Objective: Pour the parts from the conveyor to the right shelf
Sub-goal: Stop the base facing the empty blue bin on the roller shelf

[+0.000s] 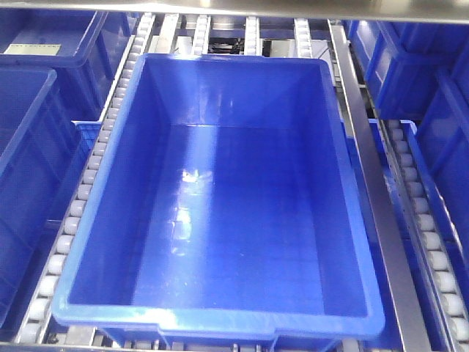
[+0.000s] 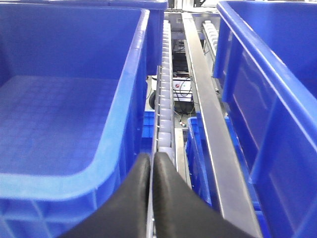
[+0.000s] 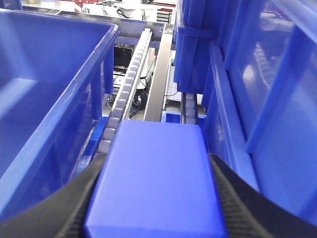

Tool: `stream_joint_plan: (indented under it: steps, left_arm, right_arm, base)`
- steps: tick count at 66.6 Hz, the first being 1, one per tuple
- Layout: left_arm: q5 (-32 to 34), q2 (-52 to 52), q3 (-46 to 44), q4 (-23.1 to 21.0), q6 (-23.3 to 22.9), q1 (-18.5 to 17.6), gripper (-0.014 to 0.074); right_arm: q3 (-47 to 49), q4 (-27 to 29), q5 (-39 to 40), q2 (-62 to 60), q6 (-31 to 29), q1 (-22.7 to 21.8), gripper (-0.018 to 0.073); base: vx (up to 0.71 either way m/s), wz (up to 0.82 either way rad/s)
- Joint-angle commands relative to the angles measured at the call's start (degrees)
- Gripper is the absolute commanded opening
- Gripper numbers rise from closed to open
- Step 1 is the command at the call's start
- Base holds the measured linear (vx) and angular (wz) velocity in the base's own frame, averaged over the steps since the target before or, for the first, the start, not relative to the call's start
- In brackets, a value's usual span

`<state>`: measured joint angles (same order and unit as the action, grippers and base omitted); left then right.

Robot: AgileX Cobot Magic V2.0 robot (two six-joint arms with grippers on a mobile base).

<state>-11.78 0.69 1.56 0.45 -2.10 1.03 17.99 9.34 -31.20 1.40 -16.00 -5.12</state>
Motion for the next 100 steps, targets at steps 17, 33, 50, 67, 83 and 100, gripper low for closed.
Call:
stream_joint_plan:
  steps: [17,33,50,67,83,100]
  left_arm:
    - [4.5,0.7,-1.1,-0.5,-0.5,-0.5,-0.0006]
    - [4.5,0.7,-1.1,-0.5,-0.5,-0.5,-0.0006]
    - [4.5,0.7,-1.1,-0.5,-0.5,-0.5,-0.0006]
    - [4.5,0.7,-1.1,-0.5,-0.5,-0.5,-0.0006]
    - [4.5,0.7,-1.1,-0.5,-0.5,-0.5,-0.0006]
    - [4.5,0.7,-1.1,-0.5,-0.5,-0.5,-0.0006]
  right_arm:
    - [1.4,0.0,4.5,1.3,-0.2,-0.2,-0.0005]
    - [1.4,0.0,4.5,1.3,-0.2,-0.2,-0.0005]
    - [1.4,0.0,4.5,1.3,-0.2,-0.2,-0.0005]
    - [1.4,0.0,4.5,1.3,-0.2,-0.2,-0.0005]
    - [1.4,0.1,4.5,1.3,-0.2,-0.2,-0.0005]
    - [1.4,0.9,5.0,1.3,-0.2,-0.2,-0.0005]
  base:
    - [0.06,0.03]
    - [0.05,0.01]
    - [0.01,0.0]
    - [0.0,0.0]
    - [0.0,0.0]
    - [0.0,0.0]
